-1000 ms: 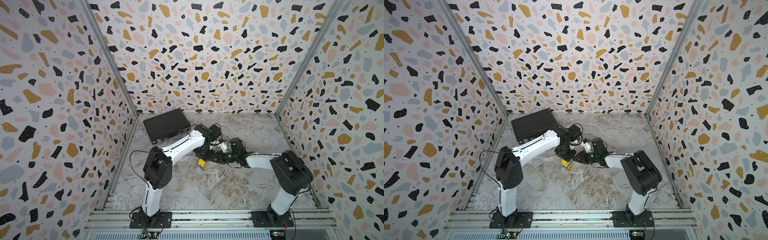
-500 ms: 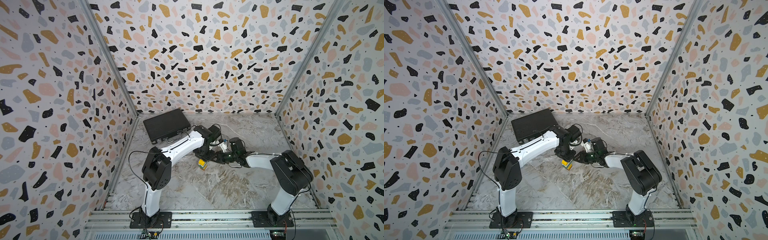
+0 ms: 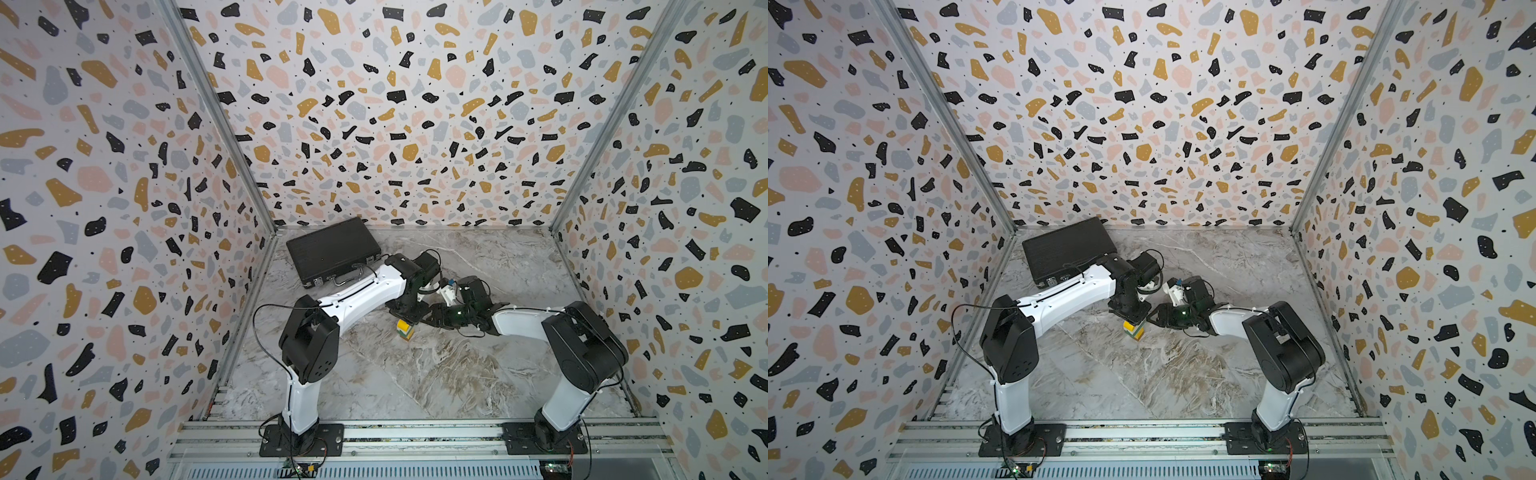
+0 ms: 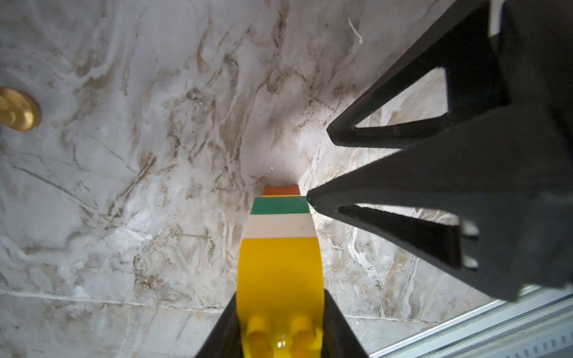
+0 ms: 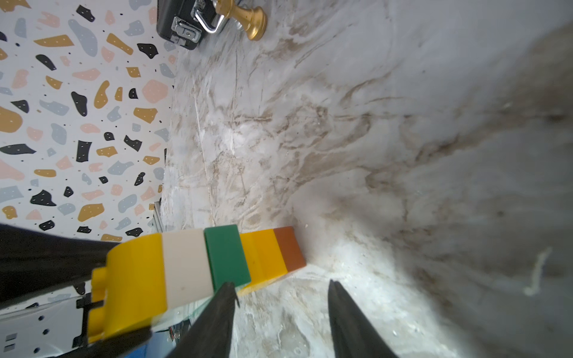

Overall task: Assemble an ice cream with lego
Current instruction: Assemble the lego brick with the lego brick.

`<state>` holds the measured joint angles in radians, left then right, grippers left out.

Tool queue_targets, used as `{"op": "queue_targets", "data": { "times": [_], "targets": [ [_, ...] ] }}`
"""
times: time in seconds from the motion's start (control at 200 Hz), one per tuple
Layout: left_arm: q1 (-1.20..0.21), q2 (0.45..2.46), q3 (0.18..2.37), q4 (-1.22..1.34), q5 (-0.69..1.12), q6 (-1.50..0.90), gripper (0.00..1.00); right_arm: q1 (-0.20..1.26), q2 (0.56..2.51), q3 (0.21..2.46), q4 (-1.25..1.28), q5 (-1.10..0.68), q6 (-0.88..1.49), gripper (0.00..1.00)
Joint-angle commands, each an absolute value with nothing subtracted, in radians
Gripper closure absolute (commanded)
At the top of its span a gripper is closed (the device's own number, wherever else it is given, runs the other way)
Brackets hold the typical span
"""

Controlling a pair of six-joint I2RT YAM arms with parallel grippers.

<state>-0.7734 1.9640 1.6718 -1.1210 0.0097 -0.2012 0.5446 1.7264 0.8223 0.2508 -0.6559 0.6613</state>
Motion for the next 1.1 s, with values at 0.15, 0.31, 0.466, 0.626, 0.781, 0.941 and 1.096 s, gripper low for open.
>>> {"op": "queue_targets", "data": {
  "times": [0.15, 0.31, 0.466, 0.626, 0.781, 0.941, 1.096],
  "targets": [
    [-0.774, 2.006, 1.679, -1.154, 0.0, -0.211, 0.47, 0.527, 1.649, 0.818, 0.198, -0.55, 0.637, 0.46],
    [-0.774, 2.0, 1.689, -1.152, 0.008, -0.213, 0.44, 0.518, 1.638, 0.808, 0.202, -0.538, 0.641, 0.46],
    [-0.774, 1.979, 1.695, -1.143, 0.015, -0.217, 0.27, 0.511, 1.634, 0.803, 0.206, -0.532, 0.645, 0.45],
    [-0.772, 1.921, 1.71, -1.14, 0.017, -0.217, 0.13, 0.502, 1.622, 0.79, 0.216, -0.524, 0.651, 0.45],
    [-0.77, 1.854, 1.738, -1.159, -0.004, -0.214, 0.13, 0.498, 1.621, 0.789, 0.218, -0.525, 0.655, 0.45],
    [-0.76, 1.806, 1.733, -1.167, -0.036, -0.212, 0.29, 0.495, 1.624, 0.789, 0.219, -0.527, 0.658, 0.46],
    [-0.754, 1.823, 1.723, -1.168, -0.035, -0.204, 0.5, 0.496, 1.627, 0.791, 0.219, -0.53, 0.658, 0.47]
  ]
}}
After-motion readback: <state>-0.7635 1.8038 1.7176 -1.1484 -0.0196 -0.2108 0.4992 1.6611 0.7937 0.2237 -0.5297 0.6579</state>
